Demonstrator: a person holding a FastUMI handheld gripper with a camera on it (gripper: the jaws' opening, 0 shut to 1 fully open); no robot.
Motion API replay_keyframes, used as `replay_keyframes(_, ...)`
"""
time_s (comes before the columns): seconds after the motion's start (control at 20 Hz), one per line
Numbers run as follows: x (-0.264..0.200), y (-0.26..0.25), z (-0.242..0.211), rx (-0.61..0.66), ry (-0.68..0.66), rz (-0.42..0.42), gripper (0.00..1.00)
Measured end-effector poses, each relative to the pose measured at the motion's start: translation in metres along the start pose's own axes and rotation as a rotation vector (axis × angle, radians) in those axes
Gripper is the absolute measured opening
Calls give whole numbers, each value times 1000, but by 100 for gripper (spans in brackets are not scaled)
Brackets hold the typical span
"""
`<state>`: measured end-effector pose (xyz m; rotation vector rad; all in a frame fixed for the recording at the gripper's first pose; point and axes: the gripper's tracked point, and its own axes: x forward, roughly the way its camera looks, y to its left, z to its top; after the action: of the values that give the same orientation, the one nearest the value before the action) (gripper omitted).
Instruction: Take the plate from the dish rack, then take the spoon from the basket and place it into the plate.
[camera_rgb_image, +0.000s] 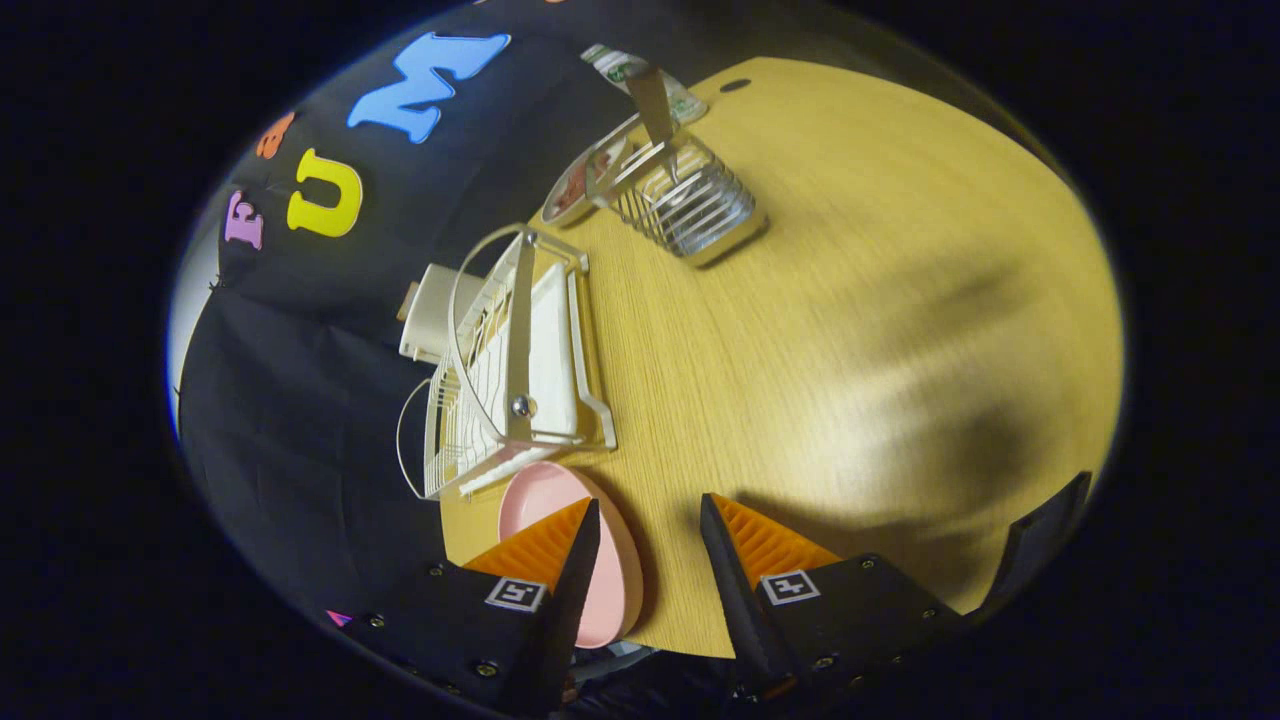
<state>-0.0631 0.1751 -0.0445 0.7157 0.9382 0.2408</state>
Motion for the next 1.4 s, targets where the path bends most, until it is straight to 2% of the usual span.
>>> replay_keyframes(0.4, -34, -2, 121, -97, -466, -118, 63)
replay_keyframes(0.55, -34, -10, 144, -75, -550, -135, 61)
replay_keyframes(0.8, -12, -13, 175, -24, -601, -105, 60)
replay_keyframes(0.85, -5, -14, 179, -12, -599, -92, 47)
replay_keyframes(0.9, 1, -15, 183, 0, -598, -87, 43)
replay_keyframes(1.0, 8, -16, 188, 14, -604, -67, 43)
replay_keyframes(1.1, 10, -12, 195, 33, -618, -65, 24)
replay_keyframes(1.15, 10, -12, 194, 31, -613, -66, 18)
replay_keyframes(1.25, 9, -14, 198, 27, -622, -81, 18)
replay_keyframes(1.35, 6, -13, 197, 15, -612, -73, 9)
replay_keyframes(1.4, 5, -12, 199, 11, -607, -67, 9)
